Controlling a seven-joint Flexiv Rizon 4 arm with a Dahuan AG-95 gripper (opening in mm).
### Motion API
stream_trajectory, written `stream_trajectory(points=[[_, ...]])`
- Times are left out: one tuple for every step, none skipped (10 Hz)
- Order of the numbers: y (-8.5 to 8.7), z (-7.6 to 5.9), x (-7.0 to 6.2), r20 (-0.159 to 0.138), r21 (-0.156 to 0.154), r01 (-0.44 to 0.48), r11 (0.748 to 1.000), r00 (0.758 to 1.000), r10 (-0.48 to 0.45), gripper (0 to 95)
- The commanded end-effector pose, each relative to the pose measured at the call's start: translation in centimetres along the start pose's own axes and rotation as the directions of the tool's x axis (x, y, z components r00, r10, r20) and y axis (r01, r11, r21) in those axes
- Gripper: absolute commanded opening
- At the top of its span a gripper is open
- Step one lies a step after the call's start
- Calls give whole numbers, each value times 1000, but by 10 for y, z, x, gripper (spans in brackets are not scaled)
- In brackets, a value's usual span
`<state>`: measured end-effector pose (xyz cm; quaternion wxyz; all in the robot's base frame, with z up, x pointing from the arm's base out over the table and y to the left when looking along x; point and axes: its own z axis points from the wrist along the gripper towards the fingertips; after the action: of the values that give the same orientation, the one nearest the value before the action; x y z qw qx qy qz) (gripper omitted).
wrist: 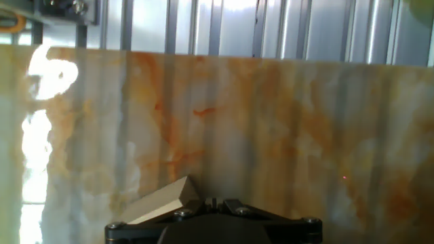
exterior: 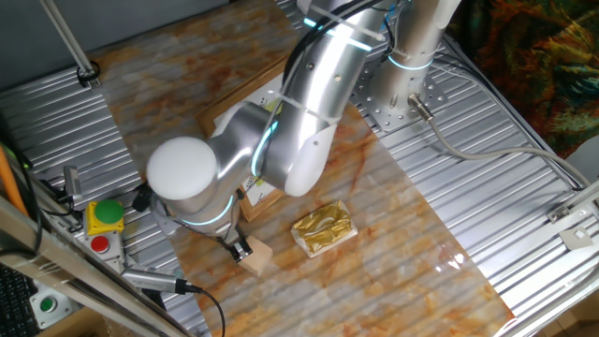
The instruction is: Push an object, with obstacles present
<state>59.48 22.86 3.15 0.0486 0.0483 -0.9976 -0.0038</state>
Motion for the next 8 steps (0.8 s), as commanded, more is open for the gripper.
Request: stream_trajectory(points=[[3,1,8,5,1,-6,1000,1000,6,0],[6,3,12,7,4,-11,1000,1000,11,0],[10,4,15,8,4,-16,1000,1000,16,0],[15,6,19,8,6,-23,1000,1000,23,0],[18,7,21,11,13,-25,1000,1000,25,0],[20,6,23,9,21,-25,999,1000,25,0],[24,3,26,4,19,-30,999,1000,30,0],[28,1,28,2,17,-37,999,999,37,0]])
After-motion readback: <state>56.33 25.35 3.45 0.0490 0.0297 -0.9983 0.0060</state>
